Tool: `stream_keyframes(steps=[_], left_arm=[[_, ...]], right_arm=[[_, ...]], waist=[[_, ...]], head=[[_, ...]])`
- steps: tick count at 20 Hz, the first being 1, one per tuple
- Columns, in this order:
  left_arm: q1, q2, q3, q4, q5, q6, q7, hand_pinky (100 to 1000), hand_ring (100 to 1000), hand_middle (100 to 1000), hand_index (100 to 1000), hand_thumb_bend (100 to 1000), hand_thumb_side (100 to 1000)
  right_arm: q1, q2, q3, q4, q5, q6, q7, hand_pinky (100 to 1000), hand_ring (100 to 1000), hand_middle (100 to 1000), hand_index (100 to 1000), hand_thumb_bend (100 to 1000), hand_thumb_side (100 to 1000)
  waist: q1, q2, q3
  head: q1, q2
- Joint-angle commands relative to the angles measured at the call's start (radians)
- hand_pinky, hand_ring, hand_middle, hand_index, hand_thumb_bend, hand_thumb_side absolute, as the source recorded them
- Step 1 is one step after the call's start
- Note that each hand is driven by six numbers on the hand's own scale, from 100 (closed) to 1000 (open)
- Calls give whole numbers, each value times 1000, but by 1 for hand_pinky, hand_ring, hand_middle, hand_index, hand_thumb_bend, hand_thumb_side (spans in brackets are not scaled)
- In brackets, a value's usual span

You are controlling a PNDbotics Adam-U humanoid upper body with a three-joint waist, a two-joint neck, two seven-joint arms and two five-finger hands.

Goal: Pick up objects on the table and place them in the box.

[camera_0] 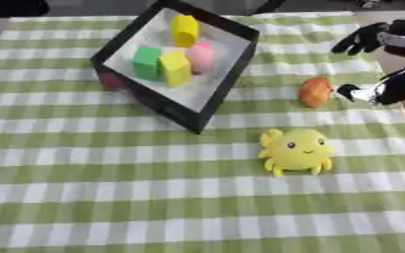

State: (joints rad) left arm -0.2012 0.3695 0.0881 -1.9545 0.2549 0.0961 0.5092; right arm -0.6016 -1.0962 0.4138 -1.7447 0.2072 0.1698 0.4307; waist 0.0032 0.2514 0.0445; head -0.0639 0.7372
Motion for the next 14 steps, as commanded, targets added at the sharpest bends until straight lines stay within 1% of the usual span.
stream_keyframes(steps=[1,13,14], left_arm=[[-8,15,1,-17,2,0,0,824,803,789,842,415,611],[-6,3,2,-19,5,-1,3,843,802,786,836,413,614],[-6,3,2,-19,5,-1,4,843,802,786,836,412,615]], right_arm=[[-27,-17,6,15,13,-2,10,864,843,827,872,292,326],[-90,64,66,149,65,-23,32,859,838,819,858,285,328],[-93,69,68,159,69,-26,34,859,837,818,855,287,316]], waist=[[-14,-6,3],[-8,11,17],[-8,13,17]], head=[[6,-11],[9,-27],[10,-27]])
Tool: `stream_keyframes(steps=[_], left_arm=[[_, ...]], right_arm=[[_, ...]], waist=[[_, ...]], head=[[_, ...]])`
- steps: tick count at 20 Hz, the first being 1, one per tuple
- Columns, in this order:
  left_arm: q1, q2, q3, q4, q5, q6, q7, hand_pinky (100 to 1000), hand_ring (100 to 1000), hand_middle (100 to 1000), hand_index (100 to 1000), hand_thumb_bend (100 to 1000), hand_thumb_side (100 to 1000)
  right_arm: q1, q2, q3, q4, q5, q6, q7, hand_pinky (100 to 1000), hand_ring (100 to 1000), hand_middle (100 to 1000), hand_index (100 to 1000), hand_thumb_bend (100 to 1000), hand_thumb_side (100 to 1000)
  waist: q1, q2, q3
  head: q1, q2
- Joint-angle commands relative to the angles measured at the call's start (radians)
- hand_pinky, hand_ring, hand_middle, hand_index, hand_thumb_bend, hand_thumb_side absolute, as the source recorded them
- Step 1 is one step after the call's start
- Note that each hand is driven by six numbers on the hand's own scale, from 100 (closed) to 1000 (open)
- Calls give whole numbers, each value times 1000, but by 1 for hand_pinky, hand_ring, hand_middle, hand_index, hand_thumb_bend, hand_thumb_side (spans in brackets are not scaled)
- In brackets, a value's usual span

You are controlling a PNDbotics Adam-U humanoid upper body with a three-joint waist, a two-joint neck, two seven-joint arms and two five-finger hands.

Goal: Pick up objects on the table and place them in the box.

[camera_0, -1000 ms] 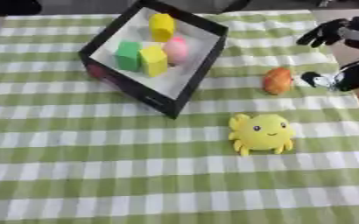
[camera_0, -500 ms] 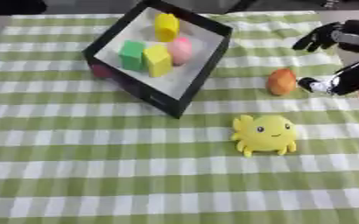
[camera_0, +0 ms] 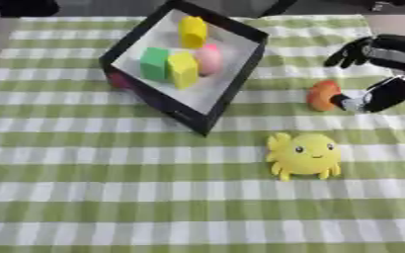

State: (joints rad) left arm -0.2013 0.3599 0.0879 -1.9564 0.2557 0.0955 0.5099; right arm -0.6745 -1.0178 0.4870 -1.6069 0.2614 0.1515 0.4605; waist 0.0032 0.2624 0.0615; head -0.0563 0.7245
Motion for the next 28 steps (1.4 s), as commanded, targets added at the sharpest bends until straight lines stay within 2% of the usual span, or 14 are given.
stream_keyframes(steps=[1,8,19,23,28], left_arm=[[-6,12,3,-17,4,-1,3,844,802,786,836,412,615],[-8,8,3,-19,5,-1,7,848,802,786,835,404,621],[-8,0,5,-22,9,-4,11,851,801,780,834,395,628],[-7,-3,4,-21,9,-5,12,852,801,780,834,392,632],[-8,-8,4,-20,10,-5,11,853,801,780,834,391,634]], right_arm=[[-24,-4,-2,32,18,-11,5,859,837,817,854,285,327],[-40,30,14,98,44,-30,14,858,825,816,851,286,318],[-35,45,4,174,89,-53,9,858,828,817,852,300,295],[-37,48,0,186,97,-52,4,857,827,816,852,278,272],[-42,59,0,202,111,-47,-11,849,815,802,842,236,196]], waist=[[-7,3,1],[-4,13,9],[2,27,10],[2,30,10],[3,34,13]], head=[[2,-15],[2,-23],[6,-29],[5,-33],[-3,-40]])
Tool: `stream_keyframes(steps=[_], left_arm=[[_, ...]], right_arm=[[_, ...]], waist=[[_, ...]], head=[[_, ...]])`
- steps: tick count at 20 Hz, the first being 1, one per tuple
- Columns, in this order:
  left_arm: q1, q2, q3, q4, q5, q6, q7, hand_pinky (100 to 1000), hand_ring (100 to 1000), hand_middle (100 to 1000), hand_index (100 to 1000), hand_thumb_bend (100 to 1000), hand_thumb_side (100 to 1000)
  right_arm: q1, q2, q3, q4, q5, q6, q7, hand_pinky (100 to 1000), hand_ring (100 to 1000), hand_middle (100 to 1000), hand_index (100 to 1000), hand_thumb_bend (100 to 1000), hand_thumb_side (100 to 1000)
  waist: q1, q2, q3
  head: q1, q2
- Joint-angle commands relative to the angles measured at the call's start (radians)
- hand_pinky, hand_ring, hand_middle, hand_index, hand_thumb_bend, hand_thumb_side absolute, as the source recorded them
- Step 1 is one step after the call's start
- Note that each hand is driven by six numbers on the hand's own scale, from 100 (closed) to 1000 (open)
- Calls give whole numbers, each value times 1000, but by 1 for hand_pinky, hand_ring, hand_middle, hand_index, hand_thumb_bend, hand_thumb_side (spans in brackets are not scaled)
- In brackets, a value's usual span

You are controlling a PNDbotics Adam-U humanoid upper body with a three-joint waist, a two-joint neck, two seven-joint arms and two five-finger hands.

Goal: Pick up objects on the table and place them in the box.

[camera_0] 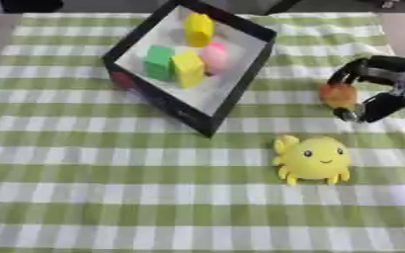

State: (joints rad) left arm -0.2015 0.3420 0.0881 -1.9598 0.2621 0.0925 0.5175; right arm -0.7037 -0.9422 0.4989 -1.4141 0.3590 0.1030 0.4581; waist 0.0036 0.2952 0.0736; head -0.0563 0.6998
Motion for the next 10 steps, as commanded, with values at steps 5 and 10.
stream_keyframes(steps=[5,10], left_arm=[[-8,5,4,-17,3,-2,4,855,802,780,834,389,637],[-8,1,2,-17,4,-2,3,855,789,779,833,389,638]], right_arm=[[-20,-2,-8,37,45,-18,-22,841,793,782,822,166,100],[-31,15,-5,71,134,-55,-59,826,764,750,794,216,100]], waist=[[4,4,5],[5,7,7]], head=[[-8,-21],[-13,-26]])
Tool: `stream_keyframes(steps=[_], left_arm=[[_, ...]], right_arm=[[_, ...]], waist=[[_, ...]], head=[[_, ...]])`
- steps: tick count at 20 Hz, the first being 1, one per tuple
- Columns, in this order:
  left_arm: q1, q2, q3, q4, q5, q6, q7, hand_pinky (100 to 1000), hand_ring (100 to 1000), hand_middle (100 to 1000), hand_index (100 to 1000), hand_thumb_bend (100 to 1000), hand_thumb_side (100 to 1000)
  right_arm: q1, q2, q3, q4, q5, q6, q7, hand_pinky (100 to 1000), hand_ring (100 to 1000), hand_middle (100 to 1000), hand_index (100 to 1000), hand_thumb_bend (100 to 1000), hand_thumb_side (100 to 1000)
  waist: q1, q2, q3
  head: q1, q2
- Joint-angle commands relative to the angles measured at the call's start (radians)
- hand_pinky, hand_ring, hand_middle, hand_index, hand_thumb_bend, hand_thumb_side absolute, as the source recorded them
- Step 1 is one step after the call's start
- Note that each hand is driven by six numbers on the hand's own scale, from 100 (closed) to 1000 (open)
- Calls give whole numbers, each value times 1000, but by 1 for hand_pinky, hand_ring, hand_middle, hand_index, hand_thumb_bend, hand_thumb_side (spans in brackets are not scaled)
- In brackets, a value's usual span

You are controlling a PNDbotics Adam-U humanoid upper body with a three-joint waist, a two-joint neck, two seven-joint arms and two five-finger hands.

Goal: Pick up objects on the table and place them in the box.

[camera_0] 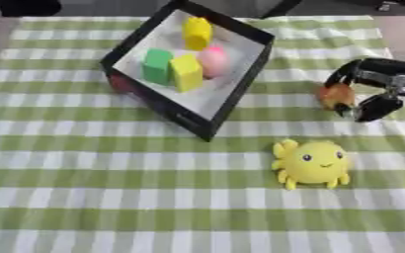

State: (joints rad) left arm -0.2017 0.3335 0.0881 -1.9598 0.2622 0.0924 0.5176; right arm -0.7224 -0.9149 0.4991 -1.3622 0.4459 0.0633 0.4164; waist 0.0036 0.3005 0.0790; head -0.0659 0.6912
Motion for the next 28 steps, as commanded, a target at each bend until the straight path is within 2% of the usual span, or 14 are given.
stream_keyframes(steps=[1,7,11,16,21,28], left_arm=[[-7,8,2,-17,4,-2,3,855,789,779,833,388,639],[-8,5,2,-17,6,-2,2,856,787,778,833,387,642],[-10,5,1,-17,7,-2,0,856,787,778,833,386,643],[-10,6,1,-17,8,-3,-1,857,788,778,832,386,643],[-9,10,2,-16,8,-3,-1,857,788,778,832,386,642],[-8,16,1,-14,7,-3,-3,858,788,778,832,386,639]], right_arm=[[-14,-9,-6,26,69,-24,-28,820,755,740,785,224,100],[-21,4,-10,54,128,-59,-110,771,695,672,717,138,100],[-21,3,-8,54,128,-76,-144,749,669,643,682,100,100],[-19,-9,-7,38,107,-92,-159,745,664,638,676,100,100],[-9,-46,-14,-34,69,-87,-153,746,662,637,673,100,100],[-2,-112,-45,-200,7,-58,-140,749,658,632,667,100,100]], waist=[[5,2,2],[4,4,2],[2,2,1],[0,-3,-1],[-6,-11,-5],[-15,-27,-8]], head=[[-4,-18],[-5,-16],[-4,-15],[0,-12],[5,-7],[8,-3]])
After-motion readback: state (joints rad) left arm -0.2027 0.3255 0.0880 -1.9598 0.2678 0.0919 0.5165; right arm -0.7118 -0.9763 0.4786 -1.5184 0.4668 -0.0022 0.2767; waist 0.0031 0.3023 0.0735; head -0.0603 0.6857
